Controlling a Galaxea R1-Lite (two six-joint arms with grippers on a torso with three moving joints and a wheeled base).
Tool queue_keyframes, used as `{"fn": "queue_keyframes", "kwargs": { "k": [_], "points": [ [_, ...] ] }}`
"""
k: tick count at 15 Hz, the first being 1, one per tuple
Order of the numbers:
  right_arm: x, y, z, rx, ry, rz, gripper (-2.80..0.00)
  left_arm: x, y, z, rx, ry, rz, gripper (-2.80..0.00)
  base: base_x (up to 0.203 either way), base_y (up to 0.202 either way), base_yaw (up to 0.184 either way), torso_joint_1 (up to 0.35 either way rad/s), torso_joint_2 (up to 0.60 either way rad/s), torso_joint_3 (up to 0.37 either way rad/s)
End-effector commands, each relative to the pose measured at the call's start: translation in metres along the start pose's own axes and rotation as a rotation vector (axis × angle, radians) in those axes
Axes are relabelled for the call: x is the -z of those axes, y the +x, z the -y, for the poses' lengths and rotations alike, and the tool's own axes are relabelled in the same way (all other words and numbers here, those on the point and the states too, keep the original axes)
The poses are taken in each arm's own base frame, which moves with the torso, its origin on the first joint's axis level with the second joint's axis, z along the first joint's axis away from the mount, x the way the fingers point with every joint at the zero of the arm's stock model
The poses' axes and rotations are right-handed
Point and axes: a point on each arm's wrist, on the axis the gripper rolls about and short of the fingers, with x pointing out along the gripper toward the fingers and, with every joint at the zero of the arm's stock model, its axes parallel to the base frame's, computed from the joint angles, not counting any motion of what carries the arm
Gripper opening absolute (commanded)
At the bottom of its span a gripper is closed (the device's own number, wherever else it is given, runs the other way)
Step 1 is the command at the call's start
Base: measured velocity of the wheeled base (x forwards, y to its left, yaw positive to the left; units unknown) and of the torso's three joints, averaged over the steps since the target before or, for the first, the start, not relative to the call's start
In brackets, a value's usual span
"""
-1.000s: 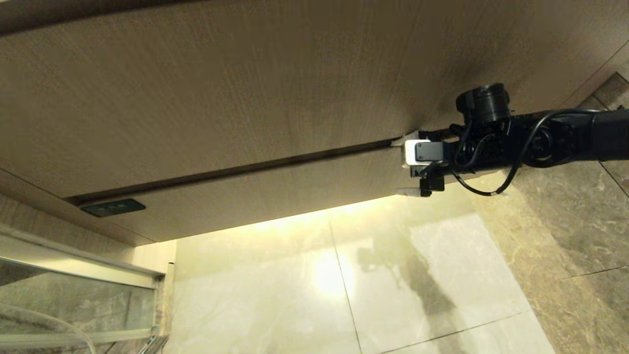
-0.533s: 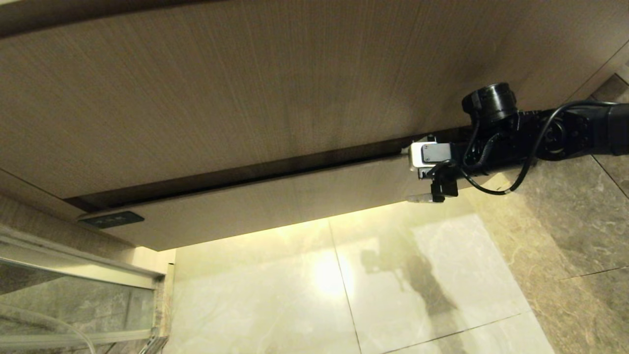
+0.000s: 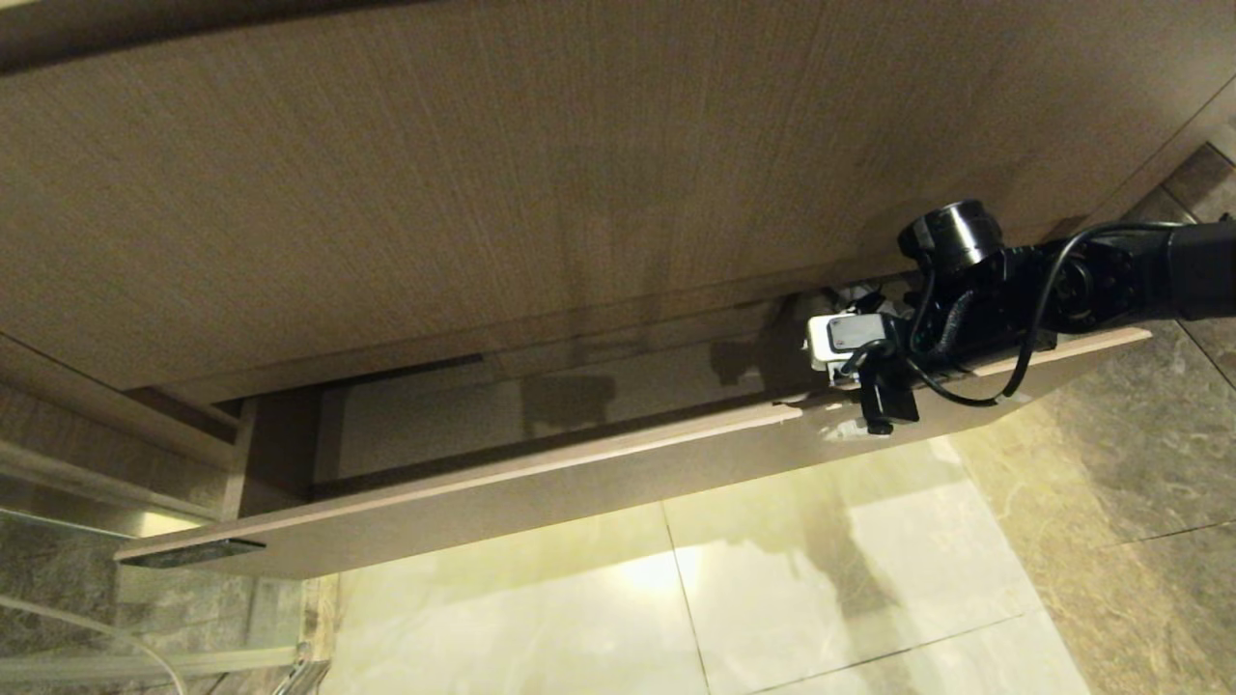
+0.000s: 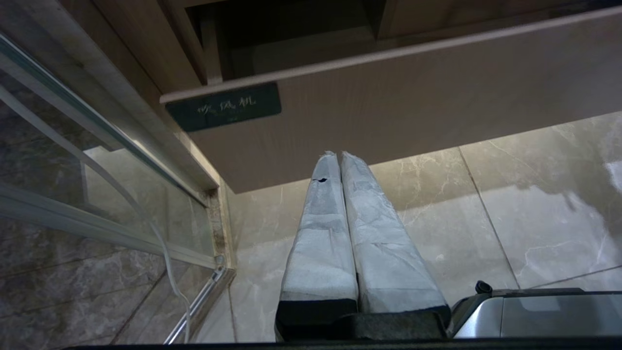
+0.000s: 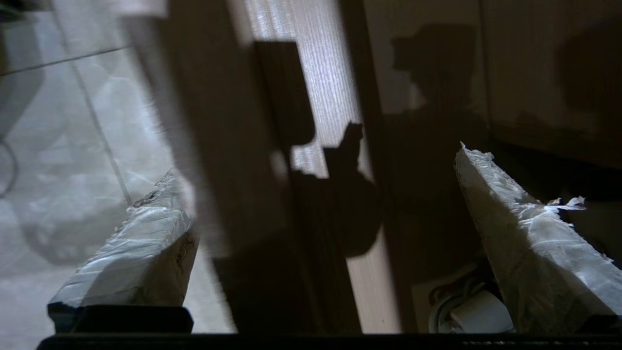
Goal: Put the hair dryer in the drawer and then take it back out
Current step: Pull open the drawer
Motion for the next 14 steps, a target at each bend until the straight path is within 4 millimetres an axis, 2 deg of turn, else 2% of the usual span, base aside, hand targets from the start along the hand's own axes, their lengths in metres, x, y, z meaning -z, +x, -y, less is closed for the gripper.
{"fn": "queue_keyframes", "kwargs": {
  "k": [1, 4, 8, 10, 14],
  "points": [
    [0.002, -0.005, -0.005, -0.003, -0.002, 0.001, 0.00, 0.000, 0.000, 0.000, -0.001, 0.000, 0.000, -2.80, 0.000, 0.000, 0.000, 0.000, 0.00, 0.000],
    [0.000, -0.027, -0.012, 0.005, 0.055, 0.020, 0.00, 0.000, 0.000, 0.000, 0.000, 0.000, 0.001, -2.80, 0.000, 0.000, 0.000, 0.000, 0.00, 0.000],
    [0.001, -0.043, -0.012, 0.027, 0.117, 0.047, 0.00, 0.000, 0.000, 0.000, -0.001, 0.000, 0.000, -2.80, 0.000, 0.000, 0.000, 0.000, 0.00, 0.000],
    [0.003, -0.066, -0.013, 0.069, 0.175, 0.037, 0.00, 0.000, 0.000, 0.000, 0.000, 0.000, 0.000, -2.80, 0.000, 0.000, 0.000, 0.000, 0.00, 0.000],
    [0.004, -0.102, -0.042, 0.008, 0.389, -0.002, 0.00, 0.000, 0.000, 0.000, -0.001, 0.000, 0.000, -2.80, 0.000, 0.000, 0.000, 0.000, 0.00, 0.000]
  ]
}}
